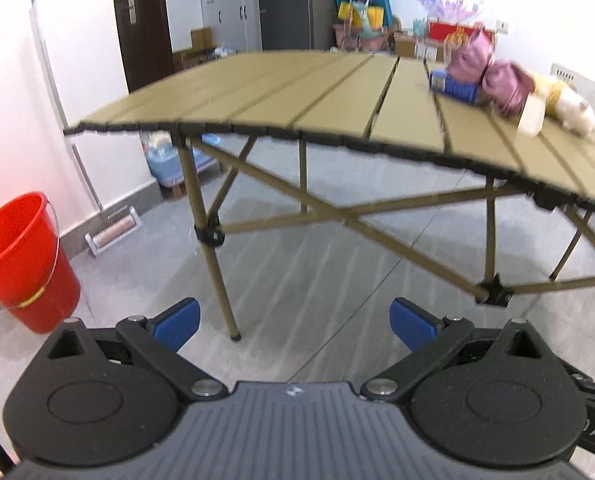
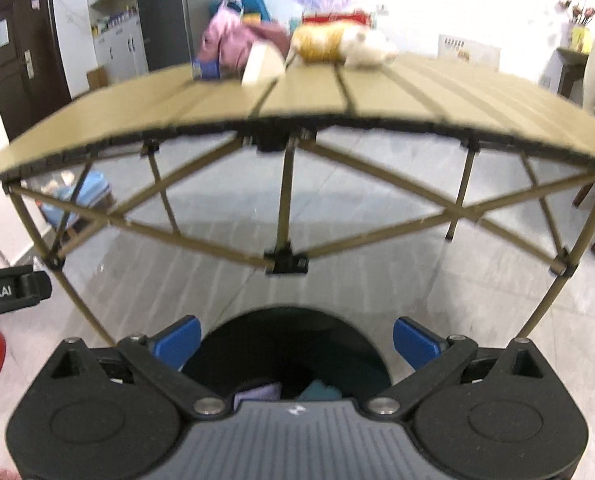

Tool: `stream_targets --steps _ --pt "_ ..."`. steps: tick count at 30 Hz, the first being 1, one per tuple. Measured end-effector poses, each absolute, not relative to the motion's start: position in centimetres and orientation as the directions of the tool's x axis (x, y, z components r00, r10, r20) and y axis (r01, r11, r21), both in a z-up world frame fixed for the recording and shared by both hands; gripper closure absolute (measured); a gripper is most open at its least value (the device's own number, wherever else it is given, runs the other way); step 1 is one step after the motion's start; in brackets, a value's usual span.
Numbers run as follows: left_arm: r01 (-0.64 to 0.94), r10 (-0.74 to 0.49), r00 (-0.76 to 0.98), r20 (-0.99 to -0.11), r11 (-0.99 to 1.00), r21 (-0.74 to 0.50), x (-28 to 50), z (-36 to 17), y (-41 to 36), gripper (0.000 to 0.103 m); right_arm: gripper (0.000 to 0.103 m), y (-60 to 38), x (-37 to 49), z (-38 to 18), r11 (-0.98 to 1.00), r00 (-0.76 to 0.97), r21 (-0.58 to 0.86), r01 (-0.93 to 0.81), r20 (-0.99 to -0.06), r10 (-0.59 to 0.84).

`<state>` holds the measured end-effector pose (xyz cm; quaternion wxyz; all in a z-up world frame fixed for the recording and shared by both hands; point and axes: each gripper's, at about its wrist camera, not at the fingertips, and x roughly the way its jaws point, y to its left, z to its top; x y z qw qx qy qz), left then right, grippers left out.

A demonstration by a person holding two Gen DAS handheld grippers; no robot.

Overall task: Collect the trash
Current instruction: 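Raise both tools back toward the items on the table, then grasp the white paper piece with the right tool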

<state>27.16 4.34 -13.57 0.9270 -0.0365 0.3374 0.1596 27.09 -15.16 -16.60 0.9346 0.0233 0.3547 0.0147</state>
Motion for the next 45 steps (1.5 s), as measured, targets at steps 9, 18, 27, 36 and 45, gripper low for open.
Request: stream_targets --steps 9,18,27,36,45 --pt "-0.284 0.216 0.777 -0.592 0.959 -0.023 26.8 -10.9 3.7 0.000 0.000 -17.2 26.1 -12.4 0.998 0.856 0.061 -0.013 -0.515 0.042" --pt "-0.251 0.191 0.827 -0.529 0.967 -0.044 28.5 -8.2 2.7 0.000 0.000 -18.0 27.5 -10.0 0.998 0.904 0.052 -0.026 -0.426 0.046" --pt "-0.236 0.178 0.855 -0.487 0.970 -0.059 31.2 -6.4 2.3 0.000 0.000 -17.7 30.3 -8.3 0.998 0.937 0.028 -0.052 -0.344 0.058" --pt "-0.238 0.172 0.856 -0.487 0.968 -0.077 33.8 -5.8 2.7 0.000 0.000 -17.1 34.6 -8.0 0.999 0.946 -0.007 -0.036 -0.322 0.032" --pt "-0.240 0.171 0.857 -0.487 0.967 -0.083 37.3 -5.3 2.7 0.000 0.001 -16.3 38.5 -7.8 0.994 0.943 -0.018 -0.104 -0.319 0.093"
